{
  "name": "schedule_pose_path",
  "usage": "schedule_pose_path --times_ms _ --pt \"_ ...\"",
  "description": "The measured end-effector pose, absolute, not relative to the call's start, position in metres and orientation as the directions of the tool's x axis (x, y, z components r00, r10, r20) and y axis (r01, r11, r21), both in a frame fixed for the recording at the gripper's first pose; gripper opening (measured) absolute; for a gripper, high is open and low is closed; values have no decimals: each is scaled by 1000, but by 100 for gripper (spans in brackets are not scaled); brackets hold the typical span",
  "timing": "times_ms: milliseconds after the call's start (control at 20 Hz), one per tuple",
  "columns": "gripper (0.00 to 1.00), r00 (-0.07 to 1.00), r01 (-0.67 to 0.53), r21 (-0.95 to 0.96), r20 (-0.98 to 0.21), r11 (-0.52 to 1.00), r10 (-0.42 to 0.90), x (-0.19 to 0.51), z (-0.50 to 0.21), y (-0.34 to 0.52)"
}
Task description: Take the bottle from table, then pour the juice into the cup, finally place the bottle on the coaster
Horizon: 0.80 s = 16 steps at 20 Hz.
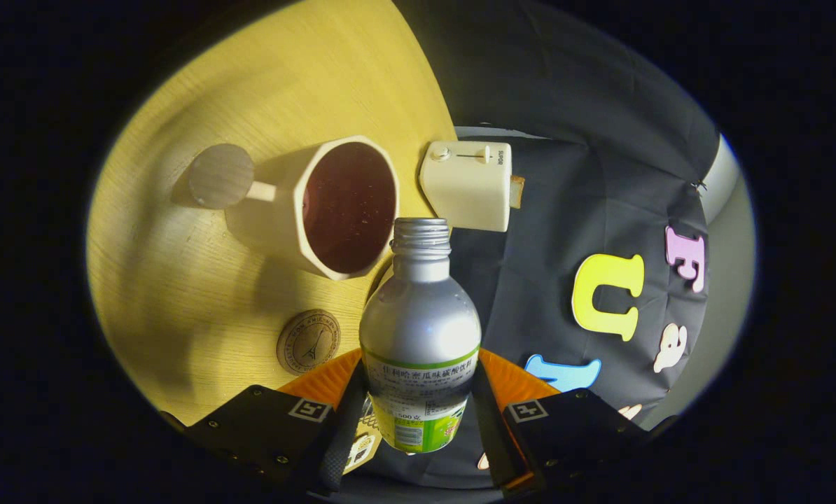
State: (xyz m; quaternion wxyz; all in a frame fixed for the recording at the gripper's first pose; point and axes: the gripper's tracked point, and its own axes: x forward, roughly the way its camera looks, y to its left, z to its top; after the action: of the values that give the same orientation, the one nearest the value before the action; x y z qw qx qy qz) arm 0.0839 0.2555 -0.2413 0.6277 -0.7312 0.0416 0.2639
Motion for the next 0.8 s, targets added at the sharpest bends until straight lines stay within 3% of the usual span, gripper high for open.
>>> schedule_pose_path --times_ms 250,800 --pt "76 864 -392 -914 -405 -106 299 90 -226 249" --pt "76 871 -458 -843 -363 280 332 96 -211 245"
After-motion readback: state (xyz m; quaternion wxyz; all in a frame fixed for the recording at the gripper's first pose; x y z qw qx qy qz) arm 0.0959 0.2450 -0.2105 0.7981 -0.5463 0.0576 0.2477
